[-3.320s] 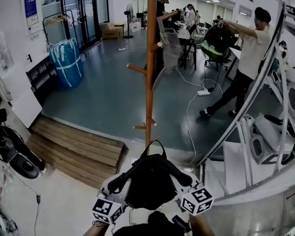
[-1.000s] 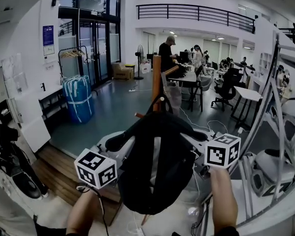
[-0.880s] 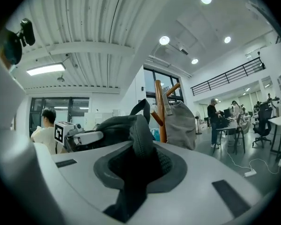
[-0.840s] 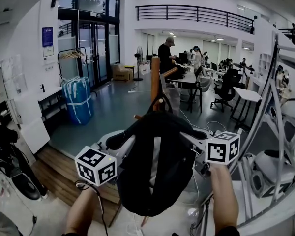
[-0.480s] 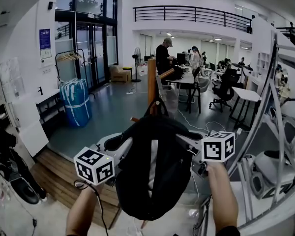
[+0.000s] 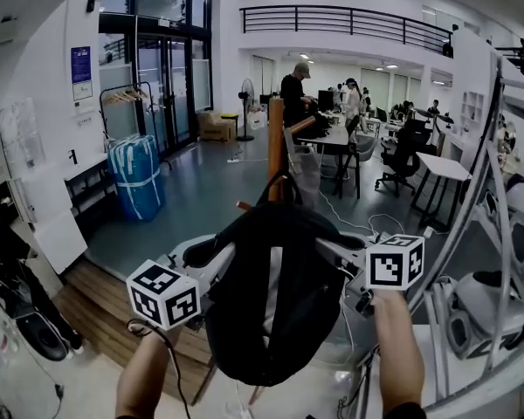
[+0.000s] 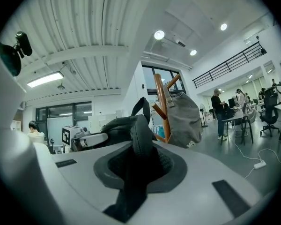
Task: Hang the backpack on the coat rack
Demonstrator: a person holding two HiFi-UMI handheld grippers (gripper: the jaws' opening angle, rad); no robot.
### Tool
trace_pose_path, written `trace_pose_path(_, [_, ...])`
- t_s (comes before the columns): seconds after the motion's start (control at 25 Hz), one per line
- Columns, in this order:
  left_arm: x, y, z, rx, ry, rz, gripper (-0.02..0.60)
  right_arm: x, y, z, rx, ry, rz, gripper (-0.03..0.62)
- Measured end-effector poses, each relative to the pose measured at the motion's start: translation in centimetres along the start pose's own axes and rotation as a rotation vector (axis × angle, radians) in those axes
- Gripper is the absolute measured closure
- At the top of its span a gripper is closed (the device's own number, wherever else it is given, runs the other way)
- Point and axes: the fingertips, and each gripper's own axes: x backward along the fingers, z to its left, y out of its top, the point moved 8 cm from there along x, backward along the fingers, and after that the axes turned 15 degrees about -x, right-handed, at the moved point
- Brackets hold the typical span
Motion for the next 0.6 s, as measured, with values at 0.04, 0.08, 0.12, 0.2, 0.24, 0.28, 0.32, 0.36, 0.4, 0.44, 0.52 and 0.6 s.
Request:
trace_pose_path(0.04, [0.0,0.0,0.0,0.000,-0.001,-0.001,0.495,0.1,0.0,0.0,0.000,0.003,0.000,0.539])
trace_pose_path(0.08, [0.0,0.0,0.0,0.002,-0.002,-0.001,0.495,0.1,0.0,0.0,-0.001,0.006,-0.001,0.539])
trace_pose_path(0.12, [0.1,0.0,0.0,0.005,-0.003,-0.001,0.495,0.1,0.0,0.0,-0.003,0.008,0.000,0.539])
trace_pose_path(0.2, [0.1,0.0,0.0,0.012,-0.004,0.000,0.495,0.1,0.0,0.0,-0.007,0.012,0.004,0.539])
trace_pose_path(0.24, [0.1,0.0,0.1,0.014,-0.005,0.001,0.495,0.0,0.1,0.0,-0.010,0.015,0.007,0.539])
trace_pose_path(0.28, [0.1,0.1,0.1,0.015,-0.007,0.002,0.495,0.1,0.1,0.0,-0.015,0.018,0.010,0.539])
trace_pose_path(0.32, [0.1,0.2,0.1,0.016,-0.009,0.003,0.495,0.1,0.2,0.0,-0.022,0.024,0.013,0.539])
trace_pose_path(0.36, [0.2,0.3,0.1,0.017,-0.012,0.004,0.495,0.2,0.2,0.0,-0.032,0.031,0.016,0.539])
trace_pose_path(0.4, [0.2,0.5,0.1,0.016,-0.013,0.006,0.495,0.3,0.3,0.0,-0.043,0.038,0.021,0.539])
trace_pose_path(0.44, [0.2,0.7,0.1,0.014,-0.014,0.009,0.495,0.4,0.4,0.0,-0.055,0.044,0.026,0.539])
trace_pose_path(0.52, [0.3,1.0,0.1,0.013,-0.014,0.017,0.495,0.4,0.5,-0.1,-0.079,0.053,0.036,0.539])
trace_pose_path(0.6, [0.3,1.0,0.1,0.017,-0.014,0.024,0.495,0.4,0.5,-0.2,-0.096,0.059,0.048,0.539])
